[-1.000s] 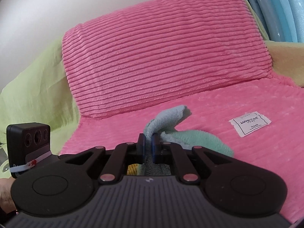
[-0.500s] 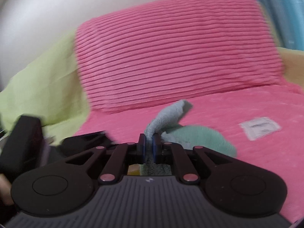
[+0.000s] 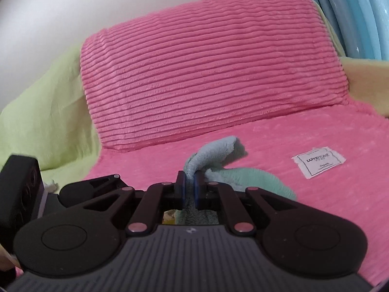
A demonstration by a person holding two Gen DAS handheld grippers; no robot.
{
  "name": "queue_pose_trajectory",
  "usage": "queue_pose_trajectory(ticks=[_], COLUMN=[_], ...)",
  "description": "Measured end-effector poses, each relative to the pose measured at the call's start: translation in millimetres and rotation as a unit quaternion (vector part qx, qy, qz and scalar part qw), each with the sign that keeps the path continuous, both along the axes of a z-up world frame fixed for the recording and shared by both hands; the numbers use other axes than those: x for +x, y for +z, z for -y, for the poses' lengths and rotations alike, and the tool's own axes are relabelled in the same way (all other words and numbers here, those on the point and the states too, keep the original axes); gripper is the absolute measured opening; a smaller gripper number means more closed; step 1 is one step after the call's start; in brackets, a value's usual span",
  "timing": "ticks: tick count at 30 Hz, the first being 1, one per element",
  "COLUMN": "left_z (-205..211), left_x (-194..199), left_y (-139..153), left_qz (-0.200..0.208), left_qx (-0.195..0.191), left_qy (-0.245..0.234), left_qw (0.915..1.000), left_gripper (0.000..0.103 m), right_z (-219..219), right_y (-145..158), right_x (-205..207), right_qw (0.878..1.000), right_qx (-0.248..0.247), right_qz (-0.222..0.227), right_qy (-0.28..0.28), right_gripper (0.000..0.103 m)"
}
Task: Clean container
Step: 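Rotate the jar with the left gripper while the right gripper rubs the cloth over it, then hold the jar with the left gripper while the right gripper wipes the lid and side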
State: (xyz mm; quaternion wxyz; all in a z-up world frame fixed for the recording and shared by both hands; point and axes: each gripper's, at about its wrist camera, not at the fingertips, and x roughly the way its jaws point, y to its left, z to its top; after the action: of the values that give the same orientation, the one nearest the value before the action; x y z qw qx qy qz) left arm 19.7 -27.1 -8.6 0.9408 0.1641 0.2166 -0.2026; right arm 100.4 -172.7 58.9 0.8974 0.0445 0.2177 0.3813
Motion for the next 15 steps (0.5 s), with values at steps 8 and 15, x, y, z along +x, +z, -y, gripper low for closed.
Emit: queue_pose_trajectory(ticks=[8, 15], left_z=[-39.7, -36.0], left_x=[20.3, 18.8], left_y=[1.2, 0.0], left_qz=[-0.095, -0.081], left_qx=[-0.173, -0.148], left_qy=[0.016, 0.01], left_qw=[0.9801, 0.9857], left_gripper=[0.089, 0.086], right_z=[4.0, 7.7], right_y=[1.3, 1.6], right_x=[3.2, 5.6], right_qw=[1.0, 1.0], right_qx=[0.006, 0.01], right_qz=[-0.008, -0.013], right_qy=[0.0, -0.008], right_gripper=[0.004, 0.004])
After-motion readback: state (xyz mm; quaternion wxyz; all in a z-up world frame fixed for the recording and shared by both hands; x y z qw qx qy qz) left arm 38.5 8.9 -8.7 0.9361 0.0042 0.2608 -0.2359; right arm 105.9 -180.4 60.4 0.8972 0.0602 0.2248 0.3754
